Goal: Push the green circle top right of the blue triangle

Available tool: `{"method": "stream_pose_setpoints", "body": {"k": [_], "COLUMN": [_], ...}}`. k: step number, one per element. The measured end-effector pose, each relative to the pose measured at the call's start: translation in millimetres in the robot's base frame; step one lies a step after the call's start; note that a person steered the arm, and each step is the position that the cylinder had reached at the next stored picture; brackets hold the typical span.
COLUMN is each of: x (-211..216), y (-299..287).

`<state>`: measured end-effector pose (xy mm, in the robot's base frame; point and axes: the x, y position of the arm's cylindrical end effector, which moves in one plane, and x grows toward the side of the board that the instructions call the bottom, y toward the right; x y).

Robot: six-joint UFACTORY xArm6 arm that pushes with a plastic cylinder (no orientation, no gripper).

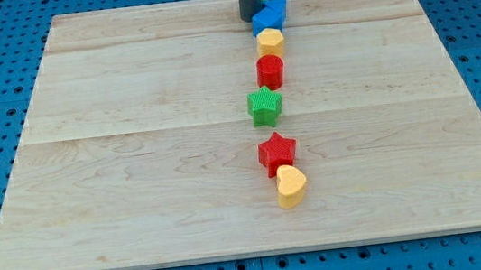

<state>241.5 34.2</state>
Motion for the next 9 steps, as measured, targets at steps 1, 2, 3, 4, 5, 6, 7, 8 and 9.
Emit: {"method": "stream_pose_setpoints", "body": {"k": [1, 2, 3, 4, 5, 6, 7, 8, 9], "x": [3, 3, -4, -9, -12, -18, -24, -29, -42], "y": [-20, -72, -61, -60, -54, -29, -29, -13, 7]}}
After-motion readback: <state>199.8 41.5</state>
